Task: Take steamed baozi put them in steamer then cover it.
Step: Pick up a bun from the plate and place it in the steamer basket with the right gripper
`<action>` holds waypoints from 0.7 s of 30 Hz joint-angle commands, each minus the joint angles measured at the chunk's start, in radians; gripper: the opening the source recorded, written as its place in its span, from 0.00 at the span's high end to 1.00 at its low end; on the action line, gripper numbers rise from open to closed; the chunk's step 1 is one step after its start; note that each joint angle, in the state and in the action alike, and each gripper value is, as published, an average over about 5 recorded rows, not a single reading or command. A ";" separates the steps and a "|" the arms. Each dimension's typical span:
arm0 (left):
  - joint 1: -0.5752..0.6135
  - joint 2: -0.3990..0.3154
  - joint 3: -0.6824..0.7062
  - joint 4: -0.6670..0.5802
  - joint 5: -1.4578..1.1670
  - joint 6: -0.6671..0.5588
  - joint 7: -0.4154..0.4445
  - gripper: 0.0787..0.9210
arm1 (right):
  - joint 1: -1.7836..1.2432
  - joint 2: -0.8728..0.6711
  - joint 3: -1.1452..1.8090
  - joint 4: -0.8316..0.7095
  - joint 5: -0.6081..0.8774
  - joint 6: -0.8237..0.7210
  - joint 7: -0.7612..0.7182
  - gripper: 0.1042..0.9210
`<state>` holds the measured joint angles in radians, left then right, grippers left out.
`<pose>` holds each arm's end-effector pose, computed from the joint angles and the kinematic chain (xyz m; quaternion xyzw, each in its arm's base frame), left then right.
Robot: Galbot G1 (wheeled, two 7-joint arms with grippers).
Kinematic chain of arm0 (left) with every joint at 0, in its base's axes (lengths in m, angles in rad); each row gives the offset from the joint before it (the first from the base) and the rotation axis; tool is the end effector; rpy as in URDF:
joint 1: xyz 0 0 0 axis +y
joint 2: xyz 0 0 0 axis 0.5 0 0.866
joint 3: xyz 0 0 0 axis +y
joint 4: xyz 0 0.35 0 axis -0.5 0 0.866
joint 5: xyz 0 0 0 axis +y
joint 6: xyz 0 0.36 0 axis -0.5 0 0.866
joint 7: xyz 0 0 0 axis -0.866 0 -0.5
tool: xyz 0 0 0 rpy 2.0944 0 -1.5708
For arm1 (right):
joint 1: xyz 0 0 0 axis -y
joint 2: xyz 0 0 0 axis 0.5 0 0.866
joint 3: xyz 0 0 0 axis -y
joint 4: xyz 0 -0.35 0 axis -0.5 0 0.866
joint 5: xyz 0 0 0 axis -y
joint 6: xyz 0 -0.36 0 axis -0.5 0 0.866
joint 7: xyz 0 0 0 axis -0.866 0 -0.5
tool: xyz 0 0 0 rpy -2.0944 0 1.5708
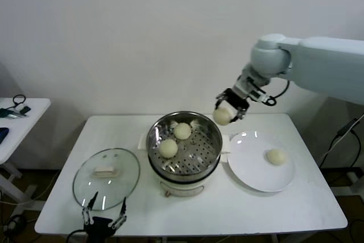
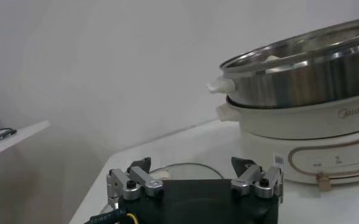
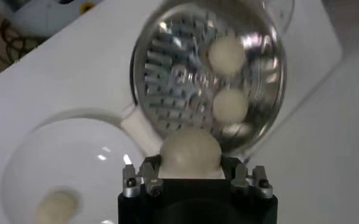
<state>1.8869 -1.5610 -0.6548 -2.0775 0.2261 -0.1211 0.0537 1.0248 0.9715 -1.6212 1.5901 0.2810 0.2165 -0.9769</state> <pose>0.0782 0.0429 -0.3491 -0.0065 -0.9814 -0.1539 0.1144 0.4919 0.0561 0.0466 0.6242 -0.2716 0.7290 0.0728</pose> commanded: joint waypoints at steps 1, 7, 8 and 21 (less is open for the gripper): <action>0.000 0.001 0.002 -0.001 0.000 0.000 0.000 0.12 | -0.032 0.165 0.039 0.177 -0.184 0.147 0.058 0.31; 0.004 0.000 -0.008 -0.004 -0.004 -0.002 -0.001 0.12 | -0.177 0.197 0.017 0.141 -0.305 0.158 0.087 0.31; 0.004 0.000 -0.010 -0.005 -0.006 -0.002 -0.001 0.12 | -0.193 0.197 0.012 0.134 -0.324 0.158 0.091 0.32; 0.004 -0.007 -0.021 0.006 -0.007 -0.006 -0.003 0.12 | -0.361 0.224 0.033 0.007 -0.485 0.159 0.121 0.31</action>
<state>1.8908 -1.5689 -0.6738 -2.0723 0.2185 -0.1269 0.0507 0.7653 1.1601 -1.5995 1.6310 -0.0930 0.3526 -0.8765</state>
